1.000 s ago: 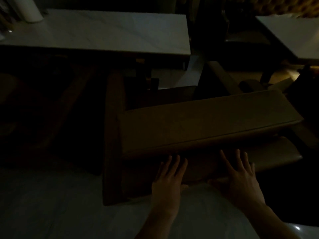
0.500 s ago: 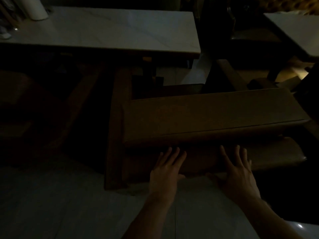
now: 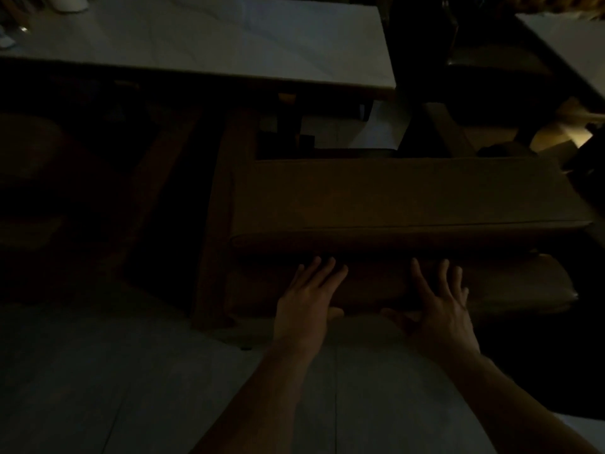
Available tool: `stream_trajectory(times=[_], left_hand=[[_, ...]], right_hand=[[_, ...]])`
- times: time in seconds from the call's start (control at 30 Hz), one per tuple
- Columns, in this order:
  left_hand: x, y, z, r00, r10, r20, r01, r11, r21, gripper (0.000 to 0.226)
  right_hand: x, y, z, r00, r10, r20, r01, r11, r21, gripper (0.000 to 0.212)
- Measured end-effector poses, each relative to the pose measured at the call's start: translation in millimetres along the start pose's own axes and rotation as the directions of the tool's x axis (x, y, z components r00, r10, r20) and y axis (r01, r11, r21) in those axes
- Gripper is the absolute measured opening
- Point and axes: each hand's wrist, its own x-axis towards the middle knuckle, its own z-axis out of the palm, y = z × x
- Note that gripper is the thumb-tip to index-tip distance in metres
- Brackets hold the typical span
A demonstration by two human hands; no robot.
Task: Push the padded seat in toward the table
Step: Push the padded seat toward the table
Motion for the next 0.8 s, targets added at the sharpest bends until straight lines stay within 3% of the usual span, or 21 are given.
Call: stream_trajectory(times=[0.23,0.8], left_hand=[[19,4,-2,0.999,-0.034,0.010,0.033,0.999,0.005,0.075],[24,4,2,0.997,-0.065,0.038,0.064,0.998,0.023,0.076]], right_hand=[[25,9,-9,0.999,-0.035,0.023,0.036,0.999,-0.033,0.115],[29,10,-12,0.996,-0.056,0.068,0.066,0.987,-0.148,0.100]])
